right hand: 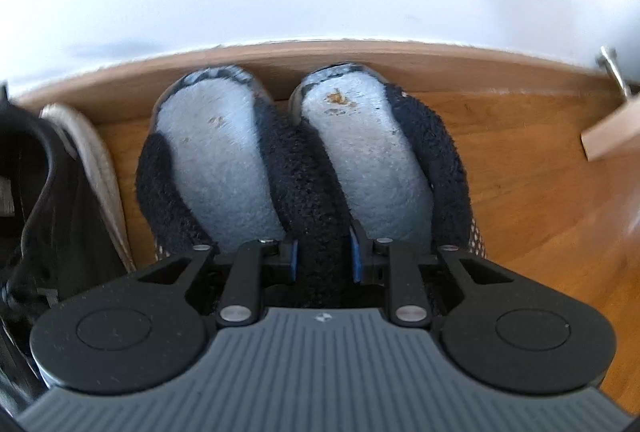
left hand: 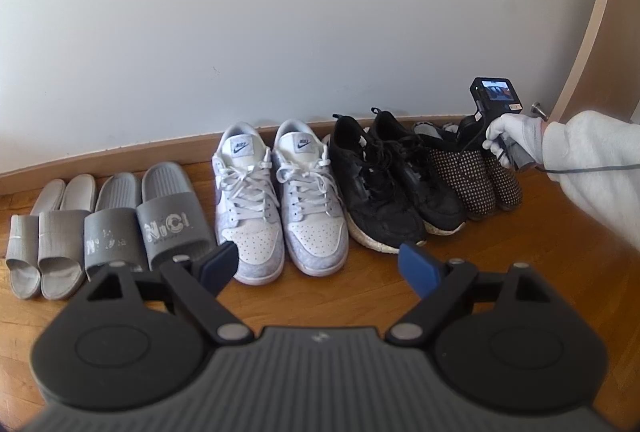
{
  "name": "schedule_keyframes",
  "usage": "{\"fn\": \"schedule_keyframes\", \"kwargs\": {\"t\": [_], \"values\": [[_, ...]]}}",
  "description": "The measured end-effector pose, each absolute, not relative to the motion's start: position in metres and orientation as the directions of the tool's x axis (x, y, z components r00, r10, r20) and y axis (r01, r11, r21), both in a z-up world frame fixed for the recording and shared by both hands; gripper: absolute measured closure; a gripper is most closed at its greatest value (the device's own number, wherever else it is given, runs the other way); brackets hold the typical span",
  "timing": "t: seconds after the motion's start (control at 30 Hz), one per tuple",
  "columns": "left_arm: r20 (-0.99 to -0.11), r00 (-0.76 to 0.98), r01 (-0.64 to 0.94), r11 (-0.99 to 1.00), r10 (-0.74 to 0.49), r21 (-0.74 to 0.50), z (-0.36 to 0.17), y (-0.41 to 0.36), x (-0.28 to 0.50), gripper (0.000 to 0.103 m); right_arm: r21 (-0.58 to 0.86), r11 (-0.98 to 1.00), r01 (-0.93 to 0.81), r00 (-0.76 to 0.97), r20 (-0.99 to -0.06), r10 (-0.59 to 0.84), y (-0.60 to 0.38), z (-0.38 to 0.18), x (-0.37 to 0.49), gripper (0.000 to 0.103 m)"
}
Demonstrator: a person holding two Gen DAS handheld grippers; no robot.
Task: Organize scattered shoes
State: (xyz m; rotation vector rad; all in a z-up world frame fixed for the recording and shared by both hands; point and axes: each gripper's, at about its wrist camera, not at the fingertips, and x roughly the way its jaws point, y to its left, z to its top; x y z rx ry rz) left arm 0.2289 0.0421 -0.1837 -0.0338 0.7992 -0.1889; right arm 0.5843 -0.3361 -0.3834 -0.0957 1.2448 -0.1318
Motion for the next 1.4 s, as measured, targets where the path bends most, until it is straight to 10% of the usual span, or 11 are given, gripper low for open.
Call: {"fn": "schedule_keyframes", "kwargs": {"t": [0.3, 0.77, 1.4], "values": [[-0.715, 0.671, 0.157, 0.98, -0.197, -0.122, -0.177, 0.037, 0.225, 0.016, -0.092, 0.994, 0.053, 0.414, -0.904, -0.106, -0.333, -0.361, 0.565, 0.045], [-0.804, 0.586, -0.089, 0.994, 0.099, 0.058, -0.139, 0.081, 0.214, 0.016, 0.049, 0.999, -0.009, 0.498, -0.866, 0.047, -0.279, -0.215, 0.397, 0.044], [-0.748, 0.663, -0.005, 0.999, -0.025, -0.038, -0.018, 0.05, 0.125, 0.016, 0.033, 0.998, -0.059, 0.585, -0.809, 0.061, -0.195, 0.005, 0.176, 0.029]]}}
